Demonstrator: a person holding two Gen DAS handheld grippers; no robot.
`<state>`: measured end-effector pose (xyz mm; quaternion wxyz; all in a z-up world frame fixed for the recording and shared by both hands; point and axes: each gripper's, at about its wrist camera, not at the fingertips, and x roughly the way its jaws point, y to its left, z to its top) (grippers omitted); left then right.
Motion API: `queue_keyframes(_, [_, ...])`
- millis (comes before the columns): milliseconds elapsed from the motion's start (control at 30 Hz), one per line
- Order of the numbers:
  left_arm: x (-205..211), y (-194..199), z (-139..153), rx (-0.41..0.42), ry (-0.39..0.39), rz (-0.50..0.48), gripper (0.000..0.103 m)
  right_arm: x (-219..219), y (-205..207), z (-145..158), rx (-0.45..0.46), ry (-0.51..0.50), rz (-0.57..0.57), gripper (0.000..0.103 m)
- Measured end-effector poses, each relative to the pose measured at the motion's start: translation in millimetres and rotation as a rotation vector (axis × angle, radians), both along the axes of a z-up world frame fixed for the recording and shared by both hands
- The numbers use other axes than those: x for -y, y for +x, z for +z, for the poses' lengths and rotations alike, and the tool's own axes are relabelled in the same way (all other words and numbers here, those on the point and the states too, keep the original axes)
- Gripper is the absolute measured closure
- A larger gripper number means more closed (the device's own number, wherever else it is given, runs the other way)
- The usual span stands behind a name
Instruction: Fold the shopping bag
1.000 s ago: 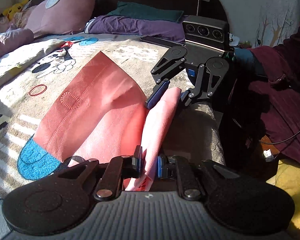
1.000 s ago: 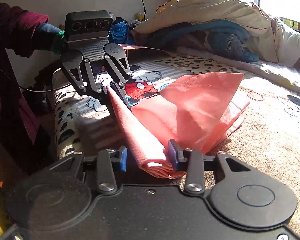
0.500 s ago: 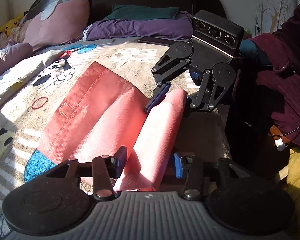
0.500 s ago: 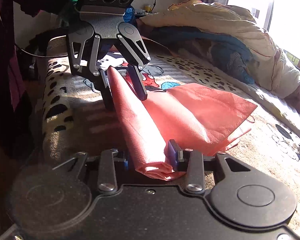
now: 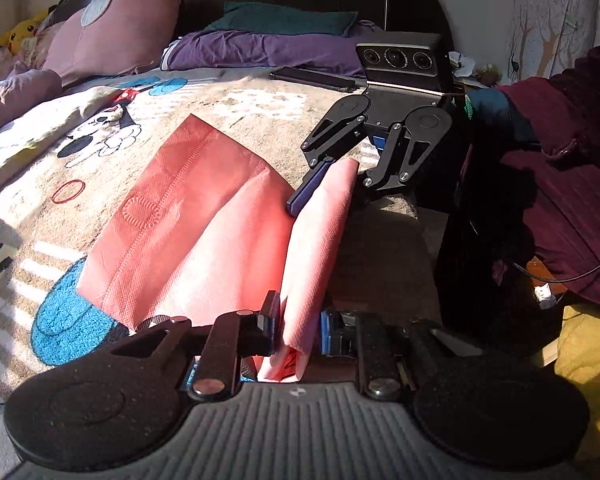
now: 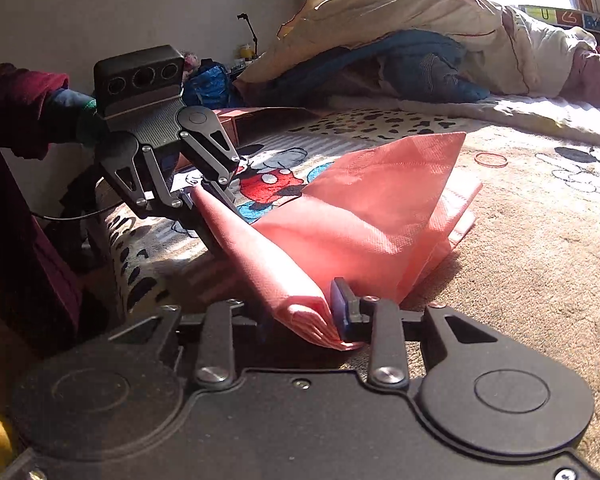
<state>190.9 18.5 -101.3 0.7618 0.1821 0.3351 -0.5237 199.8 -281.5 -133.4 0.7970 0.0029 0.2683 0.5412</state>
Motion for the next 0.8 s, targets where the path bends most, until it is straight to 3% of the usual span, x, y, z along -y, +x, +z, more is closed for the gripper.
queue_keyframes(100, [1.2,3.0,1.7,-0.003,0.018,0.001,0.084,4.0,-4.9,2.0,-0.002,0.044,-0.027,0.061])
queue_keyframes(233, [9.0,5.5,4.7,-0.004,0.053,-0.004,0.085,0.1,-31.3,16.6,0.209,-0.006,-0.071,0.054])
queue_keyframes(300, [10.5,5.5,3.2,-0.011,0.067,-0.017,0.085,-1.7,-38.6,21.3,0.271,-0.031,-0.06,0.053])
queue_keyframes(467, [11.8,7.8,1.9,-0.003,0.095,-0.027,0.085,6.7,-30.5,27.9,0.282,0.018,-0.025,0.062])
queue_keyframes(633, [20.3,6.4,1.8,0.039,0.144,-0.067,0.085,-1.4,-50.4,32.9,0.494,-0.123,-0.024,0.056])
queue_keyframes(767, [26.5,4.2,0.4,0.069,0.185,-0.102,0.085,1.5,-51.5,35.1,0.532,-0.128,0.008,0.057])
queue_keyframes(800, [26.9,4.6,0.1,0.069,0.189,-0.106,0.085,2.7,-52.1,36.2,0.532,-0.127,0.018,0.063])
